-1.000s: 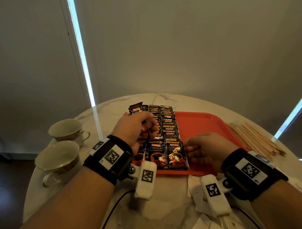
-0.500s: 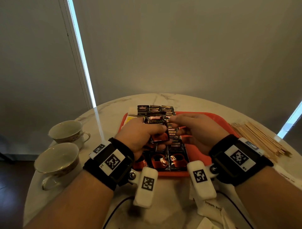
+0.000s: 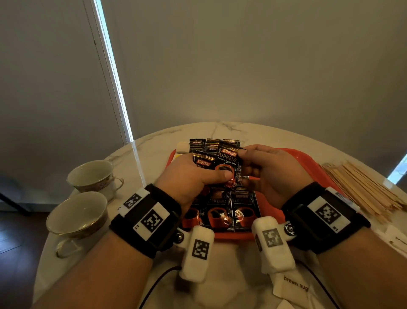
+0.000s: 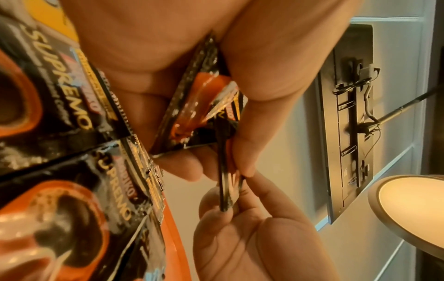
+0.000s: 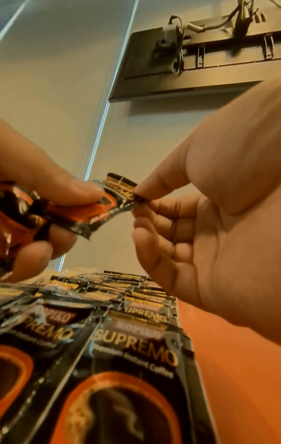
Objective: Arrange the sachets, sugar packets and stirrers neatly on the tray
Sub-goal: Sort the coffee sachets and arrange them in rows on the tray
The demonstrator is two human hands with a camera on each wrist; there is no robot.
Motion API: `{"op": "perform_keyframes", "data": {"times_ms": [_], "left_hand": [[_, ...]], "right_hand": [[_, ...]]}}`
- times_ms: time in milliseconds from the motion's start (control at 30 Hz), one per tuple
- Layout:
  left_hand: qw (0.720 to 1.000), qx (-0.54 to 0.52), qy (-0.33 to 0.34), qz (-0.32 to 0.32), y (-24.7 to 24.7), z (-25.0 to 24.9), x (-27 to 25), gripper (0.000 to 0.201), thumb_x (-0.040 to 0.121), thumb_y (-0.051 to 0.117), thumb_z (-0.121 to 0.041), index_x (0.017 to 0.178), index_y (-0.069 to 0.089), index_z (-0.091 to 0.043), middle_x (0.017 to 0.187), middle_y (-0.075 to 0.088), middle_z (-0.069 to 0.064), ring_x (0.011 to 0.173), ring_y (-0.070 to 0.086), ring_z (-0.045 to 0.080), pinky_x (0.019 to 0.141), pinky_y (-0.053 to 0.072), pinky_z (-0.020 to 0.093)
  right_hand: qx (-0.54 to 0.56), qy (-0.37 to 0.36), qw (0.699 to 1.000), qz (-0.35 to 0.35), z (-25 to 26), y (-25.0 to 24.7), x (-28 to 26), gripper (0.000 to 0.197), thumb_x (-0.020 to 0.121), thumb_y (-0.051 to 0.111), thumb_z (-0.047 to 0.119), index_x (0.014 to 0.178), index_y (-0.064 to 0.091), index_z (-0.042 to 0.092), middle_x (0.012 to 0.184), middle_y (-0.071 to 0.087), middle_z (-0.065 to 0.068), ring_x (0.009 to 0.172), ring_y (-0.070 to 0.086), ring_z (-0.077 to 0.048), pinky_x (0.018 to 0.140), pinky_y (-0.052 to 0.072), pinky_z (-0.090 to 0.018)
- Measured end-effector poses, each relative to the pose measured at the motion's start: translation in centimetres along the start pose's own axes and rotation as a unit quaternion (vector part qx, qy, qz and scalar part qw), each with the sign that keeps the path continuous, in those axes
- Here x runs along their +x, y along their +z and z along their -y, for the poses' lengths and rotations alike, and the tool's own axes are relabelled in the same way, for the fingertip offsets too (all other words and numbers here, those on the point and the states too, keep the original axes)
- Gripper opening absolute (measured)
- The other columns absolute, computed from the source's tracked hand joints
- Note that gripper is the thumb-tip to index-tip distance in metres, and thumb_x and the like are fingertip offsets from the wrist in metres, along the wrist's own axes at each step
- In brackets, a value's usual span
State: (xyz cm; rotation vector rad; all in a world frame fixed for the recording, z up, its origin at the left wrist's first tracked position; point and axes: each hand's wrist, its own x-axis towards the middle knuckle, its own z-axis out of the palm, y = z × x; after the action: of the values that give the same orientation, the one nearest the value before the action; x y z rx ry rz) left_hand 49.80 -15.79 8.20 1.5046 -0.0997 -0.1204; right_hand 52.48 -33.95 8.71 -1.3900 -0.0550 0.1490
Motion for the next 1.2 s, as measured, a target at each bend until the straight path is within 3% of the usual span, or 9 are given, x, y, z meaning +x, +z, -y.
{"op": "perform_keyframes", "data": {"times_ms": [67, 133, 267, 333, 433, 567, 833, 1000, 1200], "left_hand": [[1.000, 0.019, 0.009, 0.000, 0.1, -0.1, -0.1, 0.031, 0.081, 0.080, 0.002, 0.108, 0.073, -0.013, 0.103, 0.079, 0.011, 0.097, 0.077, 0.031, 0.086, 0.061, 0.049], [1.000, 0.025, 0.014, -0.002, 0.2, -0.1, -0.2, 0.031, 0.080, 0.081, 0.002, 0.107, 0.073, -0.012, 0.103, 0.079, 0.012, 0.098, 0.077, 0.033, 0.089, 0.060, 0.051], [1.000, 0.013, 0.008, -0.015, 0.3, -0.2, -0.4, 0.030, 0.081, 0.080, 0.002, 0.107, 0.074, -0.010, 0.100, 0.080, 0.011, 0.093, 0.078, 0.030, 0.076, 0.062, 0.041], [0.999, 0.011, 0.006, -0.030, 0.0, -0.5, -0.4, 0.022, 0.084, 0.080, -0.007, 0.104, 0.073, -0.012, 0.095, 0.080, 0.008, 0.088, 0.078, 0.026, 0.070, 0.062, 0.035], [0.989, -0.075, -0.006, -0.125, -1.2, -1.2, -0.2, 0.018, 0.090, 0.077, -0.023, 0.101, 0.069, -0.012, 0.081, 0.075, 0.002, 0.070, 0.073, 0.019, 0.069, 0.062, 0.034], [0.953, -0.212, 0.000, -0.215, -2.4, -1.9, 0.1, 0.012, 0.095, 0.063, -0.012, 0.107, 0.063, -0.007, 0.069, 0.068, 0.004, 0.061, 0.066, 0.018, 0.064, 0.061, 0.036], [0.950, -0.223, -0.002, -0.217, -1.7, -1.8, 0.0, 0.012, 0.096, 0.052, -0.005, 0.105, 0.059, -0.005, 0.065, 0.072, 0.007, 0.061, 0.072, 0.021, 0.065, 0.065, 0.038], [0.954, -0.220, -0.002, -0.203, -1.6, -1.7, 0.1, 0.016, 0.097, 0.050, -0.005, 0.108, 0.060, -0.001, 0.069, 0.074, 0.011, 0.065, 0.074, 0.026, 0.067, 0.066, 0.041], [0.961, -0.209, -0.012, -0.182, -1.6, -1.4, 0.3, 0.019, 0.098, 0.051, -0.008, 0.113, 0.060, -0.001, 0.077, 0.075, 0.013, 0.074, 0.077, 0.029, 0.067, 0.065, 0.040]], "right_hand": [[0.021, 0.016, 1.000, -0.016, 0.1, 0.0, 0.0, 0.008, 0.095, 0.065, 0.018, 0.092, 0.067, 0.011, 0.068, 0.059, 0.001, 0.057, 0.057, -0.011, 0.048, 0.047, -0.024], [0.036, 0.018, 0.999, -0.020, 0.2, 0.0, -0.2, 0.008, 0.095, 0.065, 0.018, 0.093, 0.067, 0.011, 0.067, 0.060, 0.001, 0.056, 0.057, -0.010, 0.048, 0.048, -0.024], [-0.053, -0.063, 0.996, -0.023, 0.8, 0.2, -0.5, 0.005, 0.092, 0.068, 0.005, 0.092, 0.072, 0.009, 0.073, 0.069, -0.001, 0.058, 0.060, -0.009, 0.048, 0.049, -0.024], [-0.104, -0.080, 0.990, -0.042, 0.7, 0.2, -0.2, 0.009, 0.091, 0.069, 0.002, 0.089, 0.073, 0.011, 0.071, 0.069, 0.000, 0.058, 0.059, -0.009, 0.049, 0.048, -0.025], [-0.153, -0.044, 0.986, -0.056, 0.0, 0.0, -0.2, 0.012, 0.087, 0.072, 0.003, 0.085, 0.076, 0.014, 0.073, 0.067, -0.003, 0.058, 0.054, -0.012, 0.051, 0.043, -0.028], [-0.270, 0.007, 0.963, -0.017, -0.3, -0.2, -1.0, 0.009, 0.086, 0.076, 0.006, 0.085, 0.077, 0.015, 0.072, 0.065, -0.004, 0.057, 0.051, -0.012, 0.047, 0.040, -0.025], [-0.380, 0.032, 0.924, 0.019, -0.6, 0.5, -1.6, 0.005, 0.084, 0.080, 0.013, 0.085, 0.077, 0.010, 0.060, 0.068, 0.010, 0.046, 0.054, 0.002, 0.040, 0.039, -0.013], [-0.420, 0.028, 0.907, 0.007, -0.5, 1.0, -1.7, 0.006, 0.083, 0.082, 0.021, 0.082, 0.078, 0.018, 0.082, 0.076, 0.004, 0.078, 0.072, -0.011, 0.058, 0.053, -0.022], [-0.445, 0.039, 0.895, 0.021, -0.5, 1.5, -1.8, 0.008, 0.084, 0.081, 0.027, 0.085, 0.077, 0.020, 0.087, 0.076, 0.002, 0.083, 0.072, -0.012, 0.073, 0.062, -0.031]]}}
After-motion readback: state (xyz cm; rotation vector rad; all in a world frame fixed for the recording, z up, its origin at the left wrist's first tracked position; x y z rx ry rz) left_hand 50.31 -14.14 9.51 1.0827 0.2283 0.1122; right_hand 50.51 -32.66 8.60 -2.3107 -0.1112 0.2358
